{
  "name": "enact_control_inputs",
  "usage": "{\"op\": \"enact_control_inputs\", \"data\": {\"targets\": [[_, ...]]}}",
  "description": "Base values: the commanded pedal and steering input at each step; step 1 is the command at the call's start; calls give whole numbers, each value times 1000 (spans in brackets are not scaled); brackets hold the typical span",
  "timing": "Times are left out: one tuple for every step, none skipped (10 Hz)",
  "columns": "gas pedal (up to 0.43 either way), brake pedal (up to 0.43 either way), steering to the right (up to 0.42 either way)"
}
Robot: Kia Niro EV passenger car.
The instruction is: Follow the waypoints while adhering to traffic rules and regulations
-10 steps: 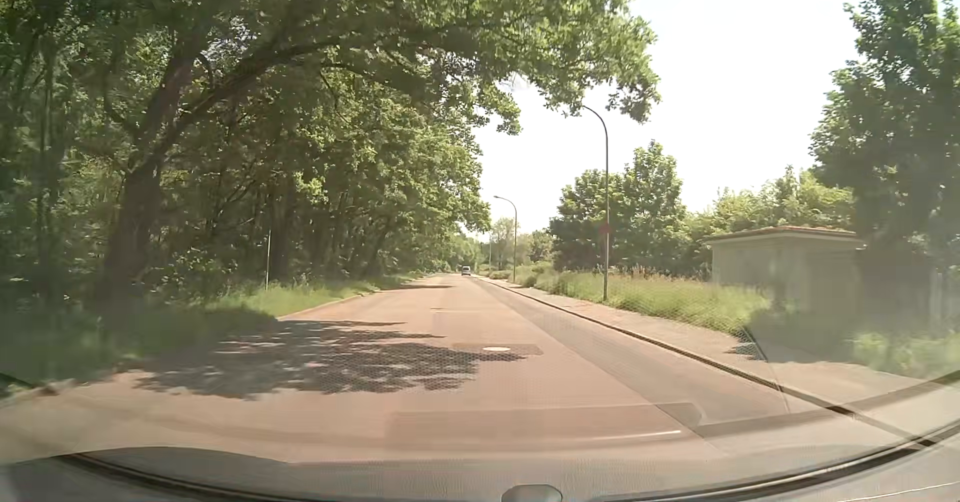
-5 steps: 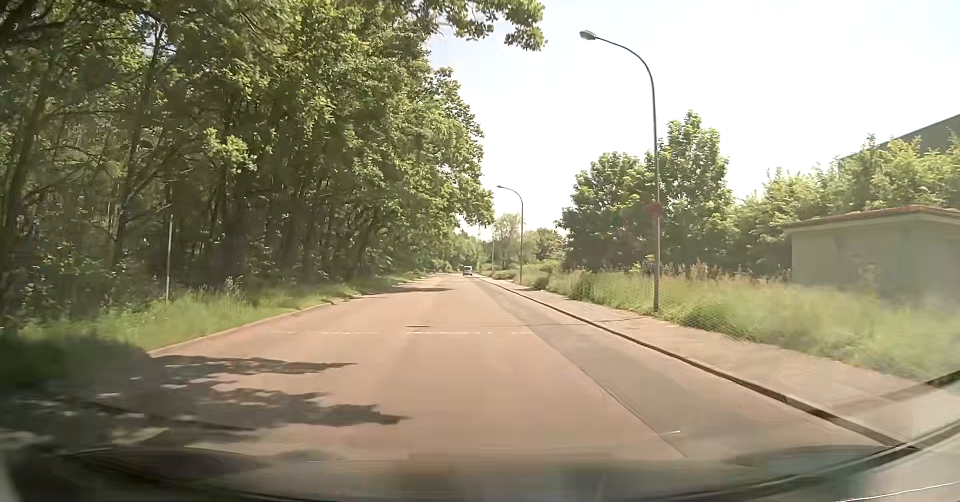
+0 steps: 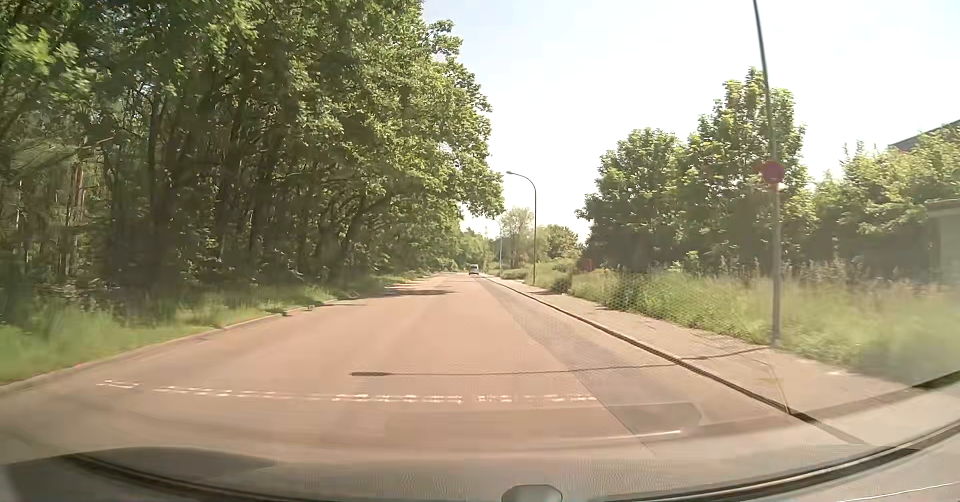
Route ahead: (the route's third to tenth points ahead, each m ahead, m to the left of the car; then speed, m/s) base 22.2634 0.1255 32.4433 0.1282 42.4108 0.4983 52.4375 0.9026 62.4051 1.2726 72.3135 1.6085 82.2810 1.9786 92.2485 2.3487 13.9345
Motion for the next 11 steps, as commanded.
{"op": "enact_control_inputs", "data": {"targets": [[169,0,-8],[150,0,-8],[138,0,-8],[130,0,-8],[130,0,-8],[130,0,-8],[130,0,-8],[130,0,-8],[130,0,-8],[130,0,-8],[130,0,-8]]}}
